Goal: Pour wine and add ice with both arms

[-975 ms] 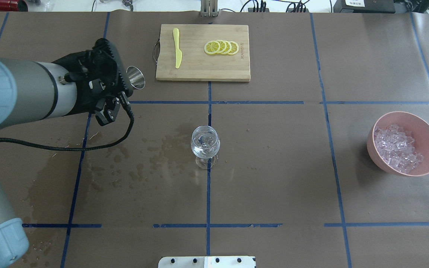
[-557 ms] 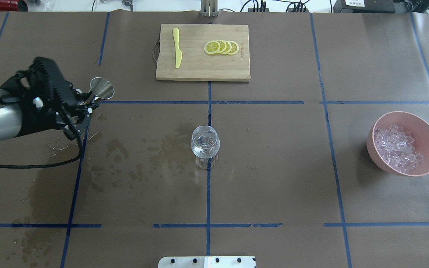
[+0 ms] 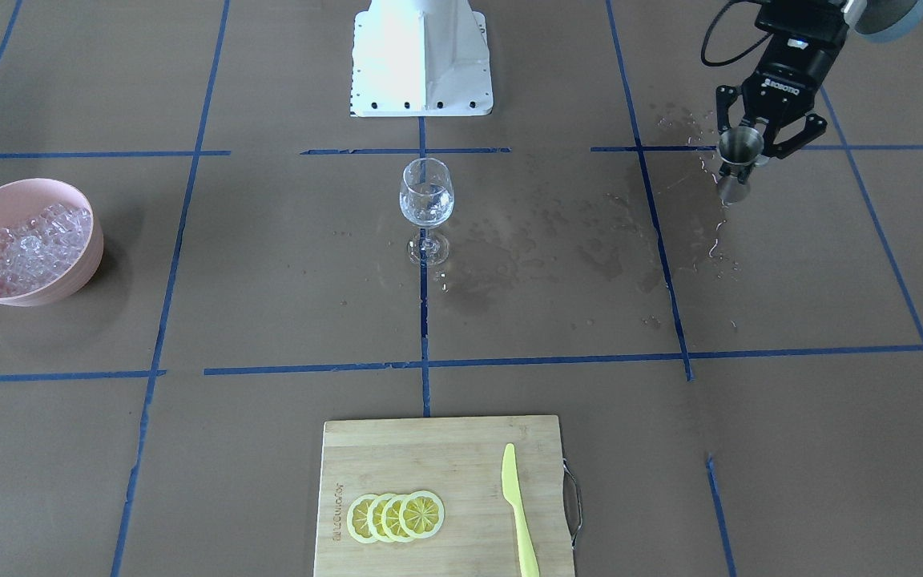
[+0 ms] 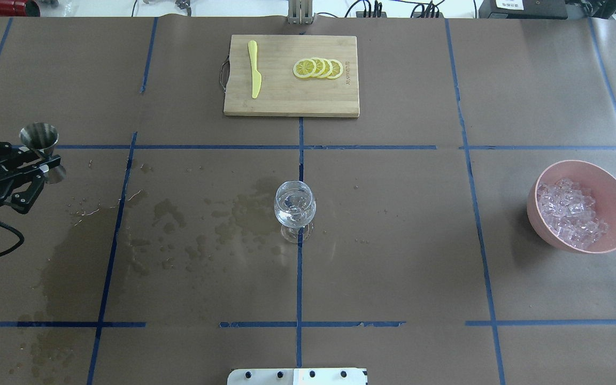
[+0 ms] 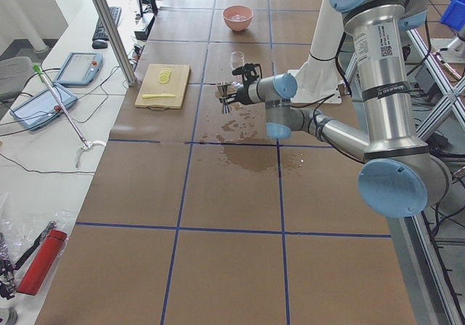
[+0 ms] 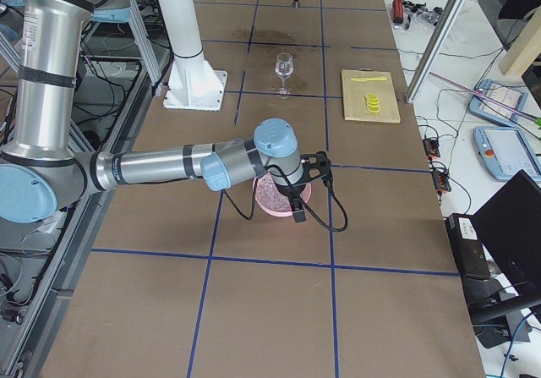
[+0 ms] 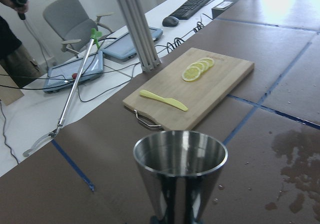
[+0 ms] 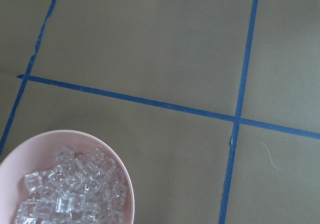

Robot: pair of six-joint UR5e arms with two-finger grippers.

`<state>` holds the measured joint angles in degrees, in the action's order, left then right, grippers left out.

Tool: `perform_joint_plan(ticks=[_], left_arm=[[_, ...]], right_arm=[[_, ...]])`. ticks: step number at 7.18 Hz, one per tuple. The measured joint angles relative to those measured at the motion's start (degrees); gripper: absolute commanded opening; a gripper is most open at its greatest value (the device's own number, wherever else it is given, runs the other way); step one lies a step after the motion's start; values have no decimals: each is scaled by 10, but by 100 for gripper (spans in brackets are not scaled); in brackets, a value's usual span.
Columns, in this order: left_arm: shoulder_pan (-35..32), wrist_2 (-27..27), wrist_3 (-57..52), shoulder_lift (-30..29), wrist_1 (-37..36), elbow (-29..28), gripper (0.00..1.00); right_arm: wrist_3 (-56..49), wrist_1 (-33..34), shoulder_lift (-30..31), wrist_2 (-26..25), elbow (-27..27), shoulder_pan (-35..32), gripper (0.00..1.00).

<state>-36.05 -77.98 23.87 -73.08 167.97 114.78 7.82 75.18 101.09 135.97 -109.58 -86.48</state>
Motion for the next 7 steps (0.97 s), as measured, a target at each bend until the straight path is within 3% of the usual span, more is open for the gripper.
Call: perform_joint_plan(ticks=[2, 4, 7], left_arm=[[44, 108, 91, 8, 68, -61, 0], [139, 243, 165, 8, 92, -100, 0], [223, 371, 252, -29, 105, -171, 0]], right_arm=[[1, 0, -1, 0, -1, 0, 100], [1, 0, -1, 0, -2, 0, 100], [2, 0, -1, 1, -4, 0, 100]])
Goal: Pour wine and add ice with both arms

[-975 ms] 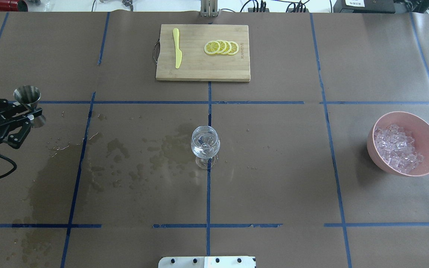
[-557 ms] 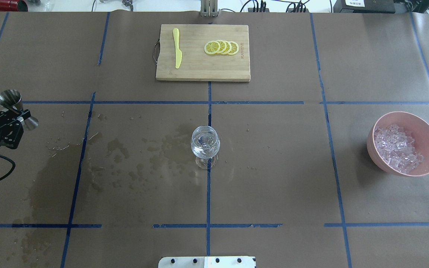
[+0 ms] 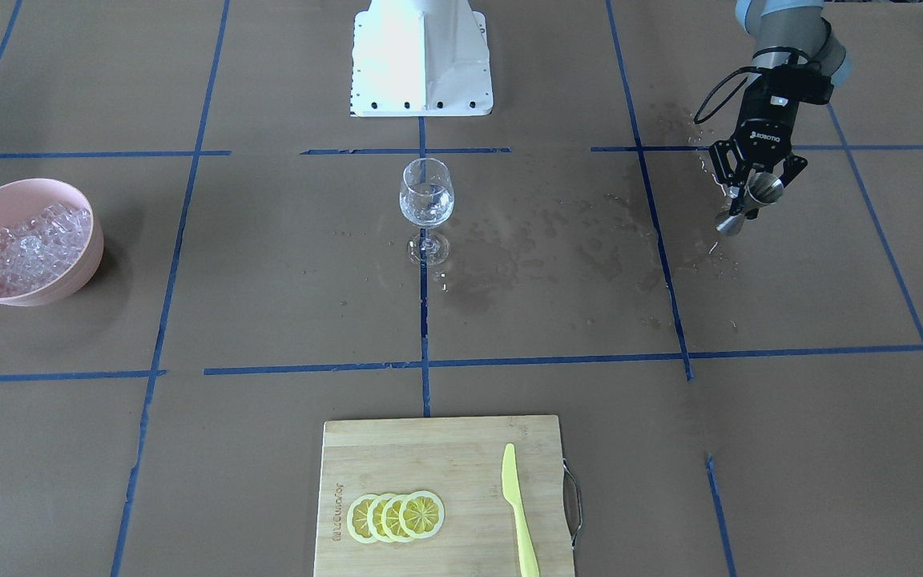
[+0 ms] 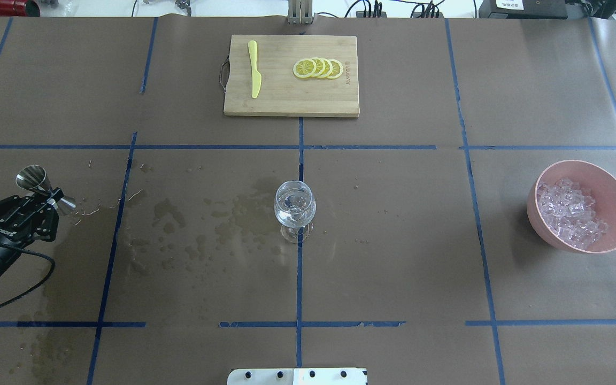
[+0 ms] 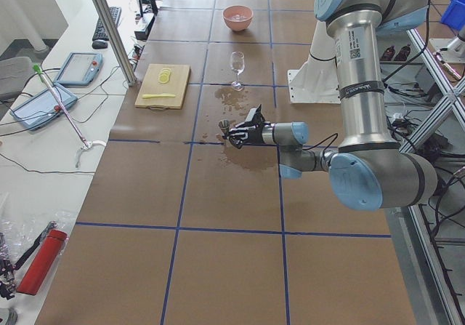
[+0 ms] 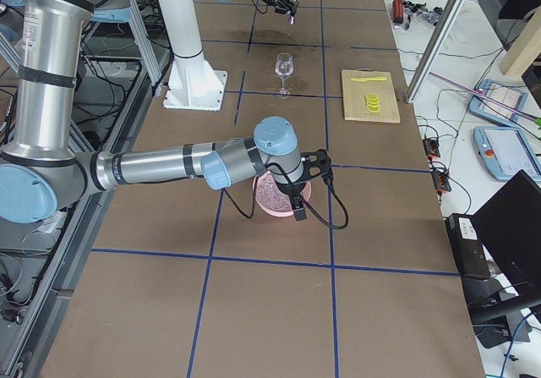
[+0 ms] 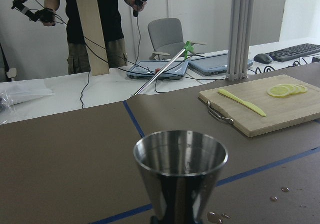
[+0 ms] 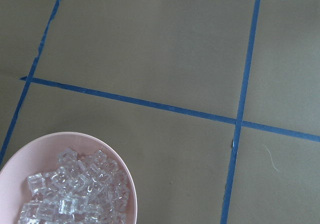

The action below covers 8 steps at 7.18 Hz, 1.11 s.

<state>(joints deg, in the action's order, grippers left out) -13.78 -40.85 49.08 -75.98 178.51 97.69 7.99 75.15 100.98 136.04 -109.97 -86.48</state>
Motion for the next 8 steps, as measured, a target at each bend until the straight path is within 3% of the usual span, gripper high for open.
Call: perform_joint_plan(ticks=[3, 8], left_arm=[[44, 74, 68, -61, 1, -73, 0], [72, 105, 68, -70, -5, -90, 0]], right_arm=[[-1, 0, -1, 0, -1, 0, 100], [-1, 0, -2, -1, -1, 0, 100]])
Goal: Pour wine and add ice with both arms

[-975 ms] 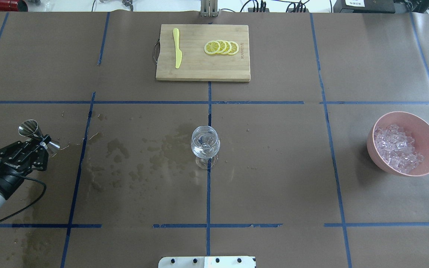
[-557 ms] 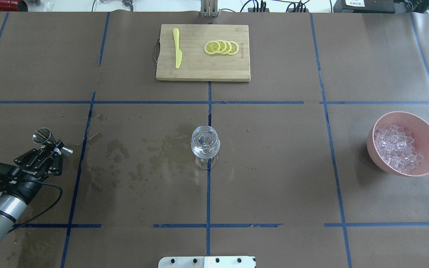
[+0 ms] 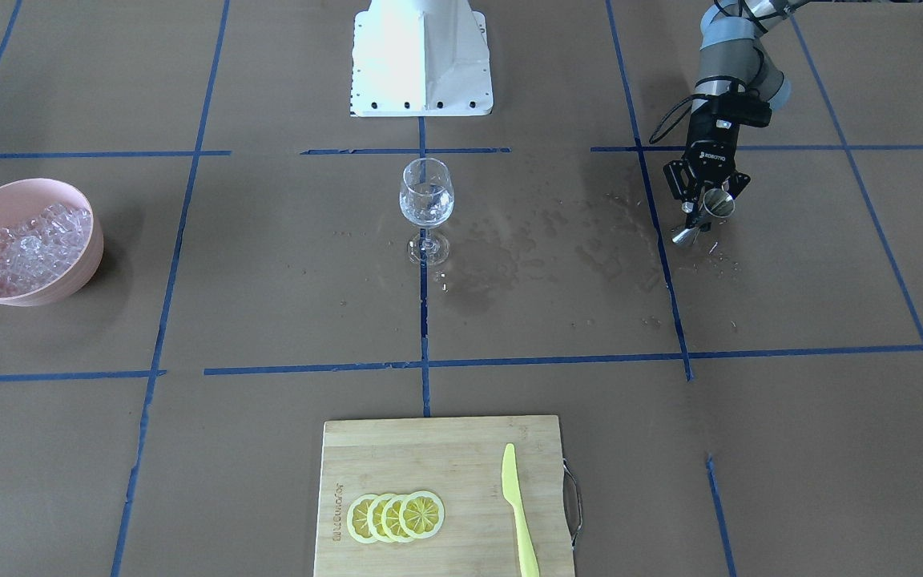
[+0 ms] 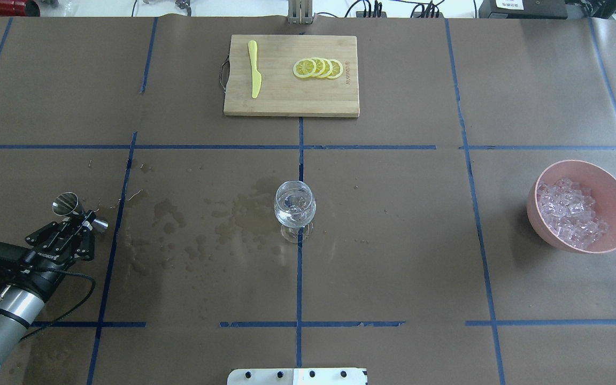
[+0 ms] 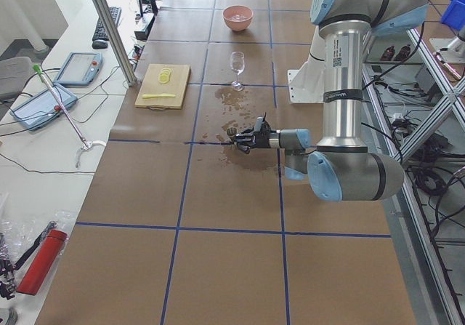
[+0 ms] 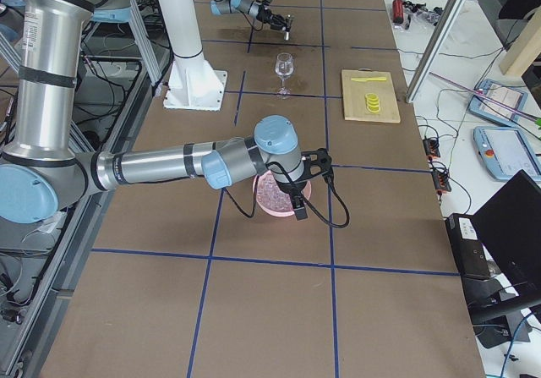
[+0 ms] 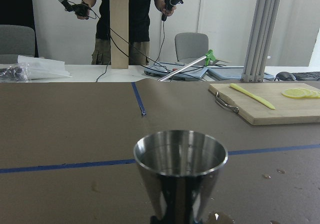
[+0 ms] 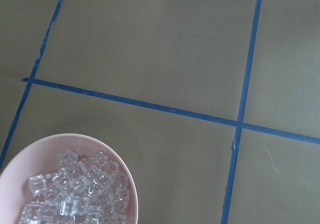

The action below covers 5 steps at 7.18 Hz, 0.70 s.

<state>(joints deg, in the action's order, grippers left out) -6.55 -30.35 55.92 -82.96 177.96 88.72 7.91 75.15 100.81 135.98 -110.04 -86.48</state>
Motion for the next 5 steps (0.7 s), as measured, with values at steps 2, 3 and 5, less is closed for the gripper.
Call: perform_joint_plan(ticks=[2, 3, 5], left_arm=[[6, 2, 0, 0, -1, -4, 0], [9, 3, 0, 0, -1, -4, 0], [13, 5, 0, -2, -1, -7, 0]], right_arm=[[0, 0, -1, 0, 0, 0, 100], [0, 0, -1, 0, 0, 0, 100], [0, 0, 0, 0, 0, 0, 100]])
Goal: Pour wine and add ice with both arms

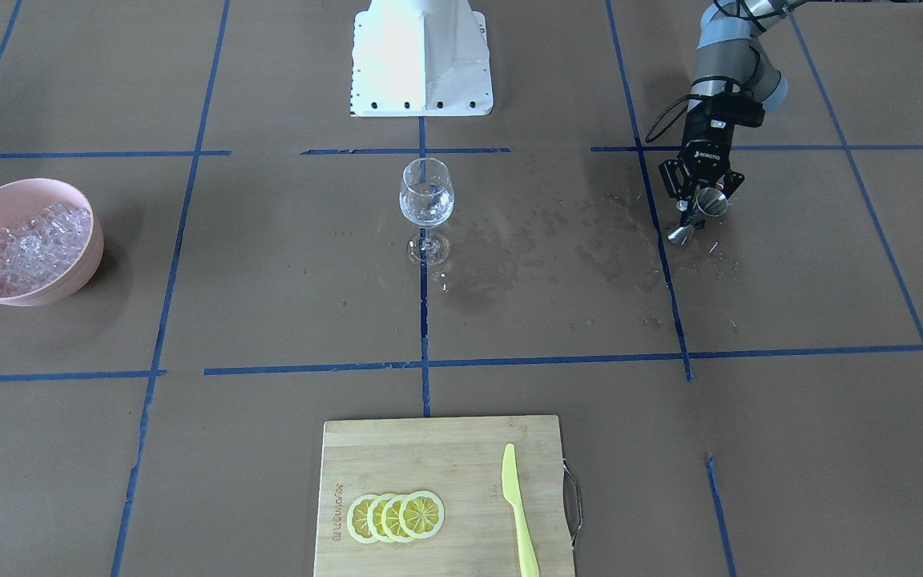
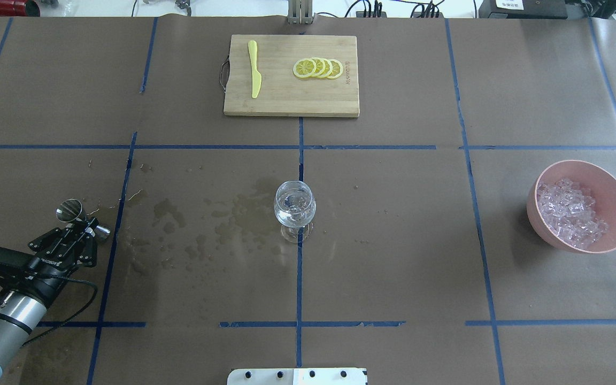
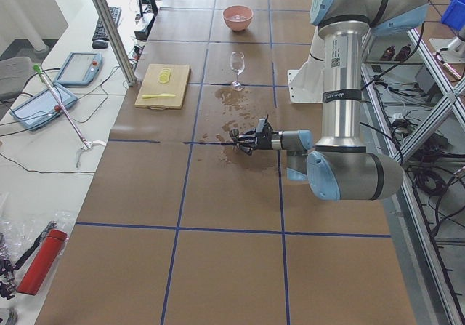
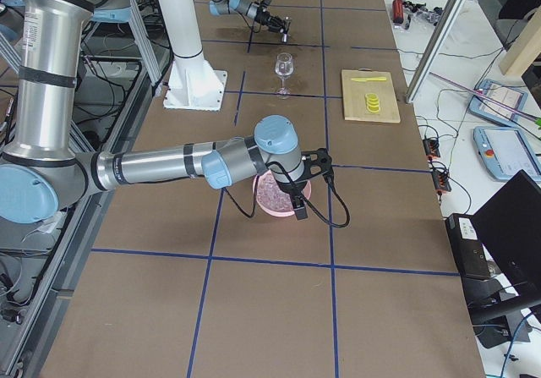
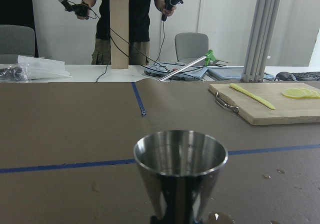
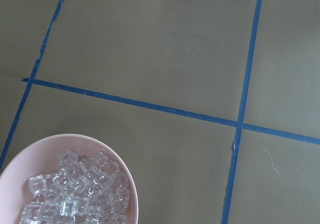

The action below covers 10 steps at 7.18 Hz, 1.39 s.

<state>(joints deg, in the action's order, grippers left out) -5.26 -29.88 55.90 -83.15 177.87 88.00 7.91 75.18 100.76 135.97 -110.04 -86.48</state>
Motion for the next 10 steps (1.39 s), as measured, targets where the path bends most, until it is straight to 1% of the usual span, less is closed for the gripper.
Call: perform_joint_plan(ticks=[2, 3, 4, 5, 6, 10], left_arm=[[3, 6, -1, -6, -1, -6, 0], [4, 8, -1, -8, -1, -8, 7], [4, 9, -5, -8, -1, -9, 17], [5, 10, -14, -9, 0, -9, 24], [5, 10, -24, -9, 0, -9, 27], [7, 11, -31, -10, 0, -9, 31]], right_arm=[[0, 0, 0, 0, 0, 0, 100], [0, 0, 0, 0, 0, 0, 100], [0, 0, 0, 0, 0, 0, 100], [0, 0, 0, 0, 0, 0, 100], [0, 0, 0, 0, 0, 0, 100], [0, 0, 0, 0, 0, 0, 100]])
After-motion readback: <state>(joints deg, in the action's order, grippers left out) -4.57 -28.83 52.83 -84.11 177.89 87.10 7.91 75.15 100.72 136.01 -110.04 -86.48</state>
